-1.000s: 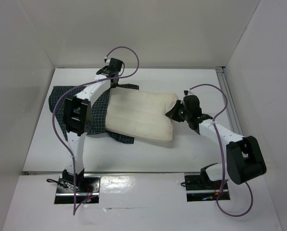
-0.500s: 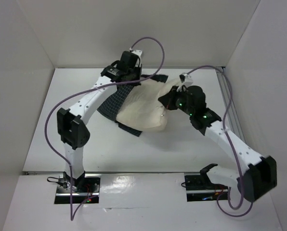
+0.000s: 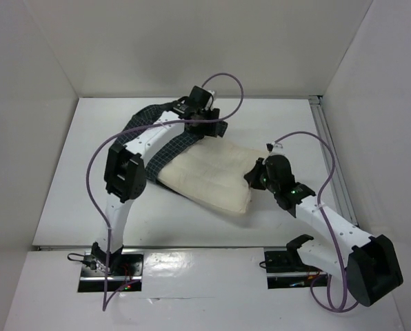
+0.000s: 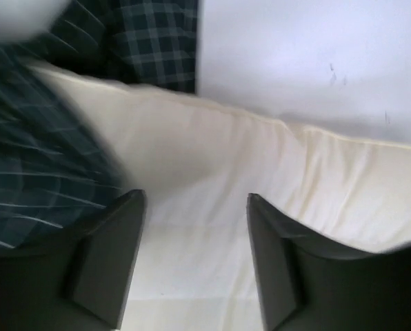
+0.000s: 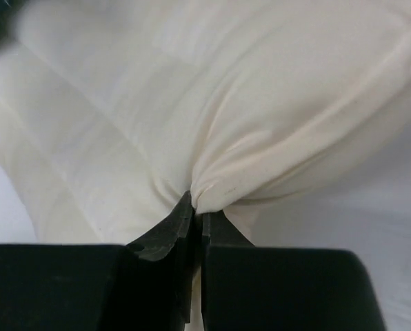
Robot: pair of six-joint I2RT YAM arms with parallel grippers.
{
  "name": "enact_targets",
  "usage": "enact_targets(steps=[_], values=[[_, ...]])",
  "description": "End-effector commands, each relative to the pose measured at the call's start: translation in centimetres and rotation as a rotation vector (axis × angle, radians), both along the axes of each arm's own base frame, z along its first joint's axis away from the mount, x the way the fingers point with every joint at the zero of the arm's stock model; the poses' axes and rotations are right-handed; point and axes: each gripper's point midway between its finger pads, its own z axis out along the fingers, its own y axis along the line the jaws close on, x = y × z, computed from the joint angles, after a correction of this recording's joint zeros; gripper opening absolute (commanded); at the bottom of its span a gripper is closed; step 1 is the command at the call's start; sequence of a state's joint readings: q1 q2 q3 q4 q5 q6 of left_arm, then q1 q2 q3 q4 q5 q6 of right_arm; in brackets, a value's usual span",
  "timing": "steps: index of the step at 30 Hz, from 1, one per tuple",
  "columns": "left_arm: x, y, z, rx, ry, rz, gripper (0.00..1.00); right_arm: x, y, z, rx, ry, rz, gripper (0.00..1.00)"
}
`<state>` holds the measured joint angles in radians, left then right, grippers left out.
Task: Put the pillow into the pillowcase
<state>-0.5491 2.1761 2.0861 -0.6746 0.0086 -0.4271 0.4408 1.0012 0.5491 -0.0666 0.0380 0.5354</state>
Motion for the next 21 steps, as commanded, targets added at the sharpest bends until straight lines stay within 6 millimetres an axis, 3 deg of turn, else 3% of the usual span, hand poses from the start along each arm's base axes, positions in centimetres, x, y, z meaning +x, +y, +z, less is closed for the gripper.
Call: enact_targets(steps=[1, 2, 3, 4, 6, 7, 8, 9, 10, 11, 12, 14, 15, 16, 17, 18, 19, 20, 21], values=[[-1.8, -4.4, 8.3, -0.183, -0.103, -0.129, 0.75, 0.4, 1.1, 3.4, 0.1, -0.08, -0.005, 0.01], [-1.8, -4.1, 10.0, -0.192, -0.14, -0.118, 0.88, 0.5, 0.9, 3.5, 0.092, -0.074, -0.013, 0.15], [-1.6, -2.9, 11.4, -0.161, -0.187, -0.081, 0.94, 0.8, 0.5, 4.6, 0.063, -0.106, -0.016, 0.39], [-2.4, -1.7, 14.7, -0.169, -0.253, -0.067, 0.94, 0.5, 0.0, 4.3, 0.026, -0.082, -0.026, 0.8], [-2.5, 1.5, 15.5, -0.119, -0.285, 0.022, 0.9, 1.1, -1.2, 6.3, -0.038, -0.127, -0.057, 0.96], [-3.4, 4.1, 18.0, -0.135, -0.325, 0.079, 0.85, 0.9, -1.9, 6.5, -0.07, -0.124, -0.075, 1.0], [-3.9, 5.8, 17.9, -0.122, -0.321, 0.122, 0.8, 1.0, -2.5, 7.5, -0.086, -0.147, -0.096, 1.0], [-4.7, 8.1, 14.1, -0.053, -0.252, 0.19, 0.65, 1.4, -3.1, 8.9, -0.123, -0.183, -0.118, 1.0], [-5.4, 9.6, 13.2, -0.039, -0.239, 0.237, 0.57, 1.4, -3.0, 10.1, -0.132, -0.216, -0.112, 1.0], [-7.5, 12.5, 10.7, -0.004, -0.194, 0.291, 0.48, 1.5, -3.2, 10.7, -0.15, -0.23, -0.114, 1.0], [-8.5, 14.1, 9.3, -0.021, -0.155, 0.388, 0.27, 1.5, -2.4, 11.9, -0.169, -0.26, -0.081, 1.0], [-9.8, 16.5, 7.3, -0.076, -0.132, 0.486, 0.14, 2.0, -0.4, 11.5, -0.216, -0.256, -0.01, 1.0], [-12.5, 17.6, 4.5, -0.109, -0.074, 0.541, 0.1, 1.5, 1.9, 11.3, -0.251, -0.263, 0.071, 1.0], [-13.5, 17.8, 3.3, -0.144, -0.055, 0.55, 0.1, 1.5, 3.5, 11.9, -0.28, -0.278, 0.115, 1.0], [-14.1, 18.2, 2.5, -0.183, -0.048, 0.565, 0.19, 1.4, 5.3, 9.5, -0.367, -0.226, 0.169, 1.0], [-15.2, 18.5, -0.3, -0.203, -0.013, 0.581, 0.33, 0.9, 6.6, 8.8, -0.427, -0.219, 0.194, 1.0], [-15.8, 18.3, -0.2, -0.265, -0.014, 0.589, 0.47, -0.5, 8.9, 9.1, -0.521, -0.268, 0.228, 1.0], [-16.2, 18.4, -1.1, -0.279, -0.006, 0.604, 0.7, -0.9, 10.3, 7.0, -0.609, -0.248, 0.264, 1.0], [-16.4, 18.7, -2.2, -0.289, 0.009, 0.62, 0.73, -1.4, 11.2, 6.5, -0.65, -0.258, 0.286, 1.0]])
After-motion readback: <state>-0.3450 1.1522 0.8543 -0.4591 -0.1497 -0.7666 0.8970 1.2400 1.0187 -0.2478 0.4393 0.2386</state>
